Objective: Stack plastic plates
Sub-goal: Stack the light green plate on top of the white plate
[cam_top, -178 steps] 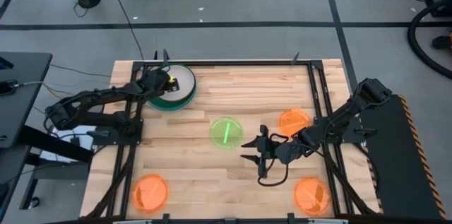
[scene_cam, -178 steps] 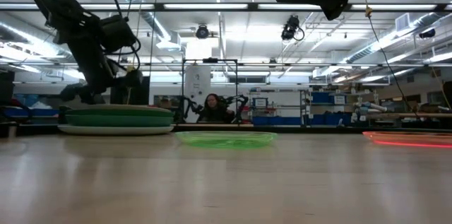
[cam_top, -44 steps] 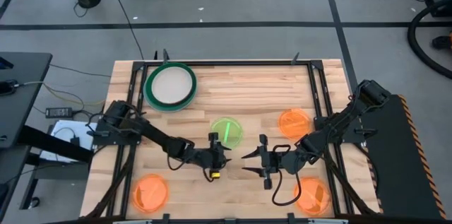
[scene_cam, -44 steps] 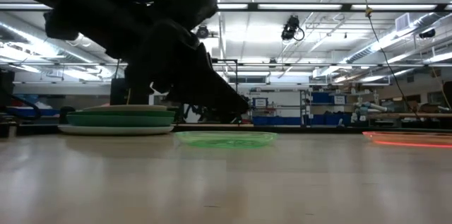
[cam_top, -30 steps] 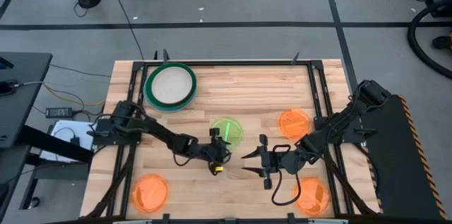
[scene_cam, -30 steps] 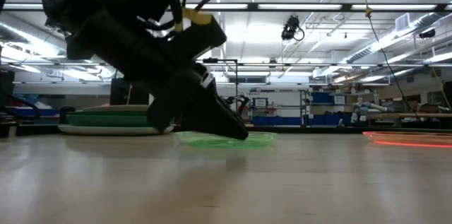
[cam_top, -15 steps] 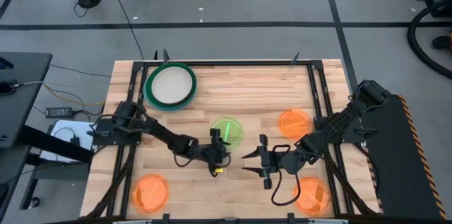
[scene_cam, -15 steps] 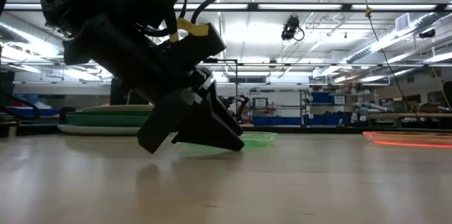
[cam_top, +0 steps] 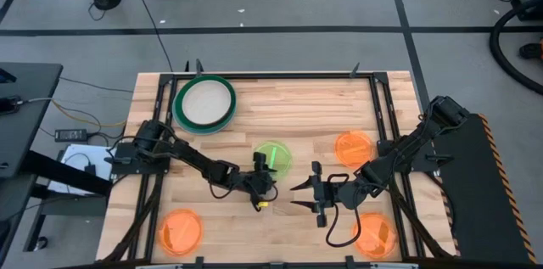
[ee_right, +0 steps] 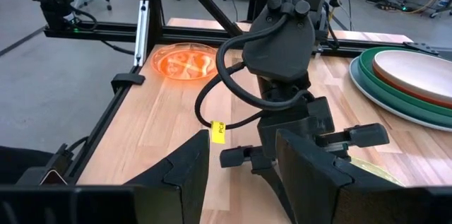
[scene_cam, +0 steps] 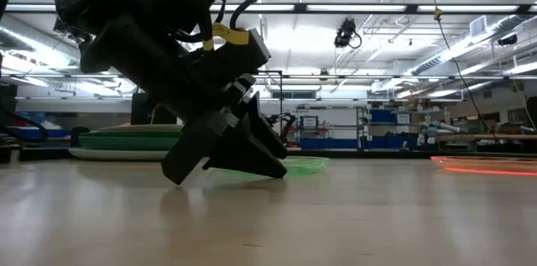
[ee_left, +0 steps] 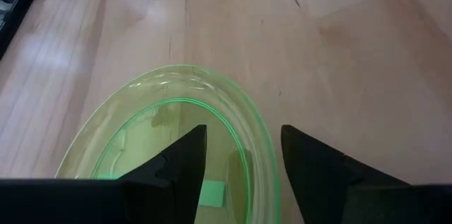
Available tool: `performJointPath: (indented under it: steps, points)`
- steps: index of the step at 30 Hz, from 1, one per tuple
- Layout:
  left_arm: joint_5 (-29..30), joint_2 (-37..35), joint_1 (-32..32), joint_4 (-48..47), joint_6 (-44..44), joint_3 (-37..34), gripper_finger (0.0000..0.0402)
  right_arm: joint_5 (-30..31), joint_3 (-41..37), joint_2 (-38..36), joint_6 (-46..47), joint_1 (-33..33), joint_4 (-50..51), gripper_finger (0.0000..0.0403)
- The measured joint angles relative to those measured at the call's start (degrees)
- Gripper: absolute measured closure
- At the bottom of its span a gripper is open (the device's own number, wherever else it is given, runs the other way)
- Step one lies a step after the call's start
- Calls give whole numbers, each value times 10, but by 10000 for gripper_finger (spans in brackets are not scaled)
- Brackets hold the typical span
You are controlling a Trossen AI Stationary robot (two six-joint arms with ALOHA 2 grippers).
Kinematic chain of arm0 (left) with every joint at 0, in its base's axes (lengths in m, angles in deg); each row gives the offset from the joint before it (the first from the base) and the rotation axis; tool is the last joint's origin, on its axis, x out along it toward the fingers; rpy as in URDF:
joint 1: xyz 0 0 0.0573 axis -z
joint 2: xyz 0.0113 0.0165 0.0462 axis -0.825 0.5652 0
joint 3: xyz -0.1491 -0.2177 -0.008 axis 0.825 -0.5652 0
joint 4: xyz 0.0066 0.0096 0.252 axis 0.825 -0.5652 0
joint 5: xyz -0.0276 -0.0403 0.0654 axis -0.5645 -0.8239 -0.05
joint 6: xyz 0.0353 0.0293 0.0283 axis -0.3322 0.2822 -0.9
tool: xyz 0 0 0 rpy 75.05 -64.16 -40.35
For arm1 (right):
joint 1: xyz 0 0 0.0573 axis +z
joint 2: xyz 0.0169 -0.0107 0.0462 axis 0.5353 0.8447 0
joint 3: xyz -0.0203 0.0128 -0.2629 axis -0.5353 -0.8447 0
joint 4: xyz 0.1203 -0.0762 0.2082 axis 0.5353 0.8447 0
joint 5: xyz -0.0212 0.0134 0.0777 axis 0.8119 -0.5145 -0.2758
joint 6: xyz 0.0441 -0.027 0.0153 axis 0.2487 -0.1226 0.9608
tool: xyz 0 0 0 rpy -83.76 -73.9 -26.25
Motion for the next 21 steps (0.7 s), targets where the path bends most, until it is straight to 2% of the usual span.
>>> performJointPath:
  steps: [5, 10, 17, 21]
  points:
    - [2, 1, 0, 0, -1, 1, 216, 0, 0, 0, 0, 0, 1, 229]
    - [6, 1, -1, -3, -3, 1, 237, 0, 0, 0, 0, 0, 2, 229]
    - [13, 1, -2, -9, 19, 0, 288, 0, 0, 0, 0, 0, 2, 229]
    - [42, 1, -2, -10, 26, 0, 329, 0, 0, 0, 0, 0, 2, 229]
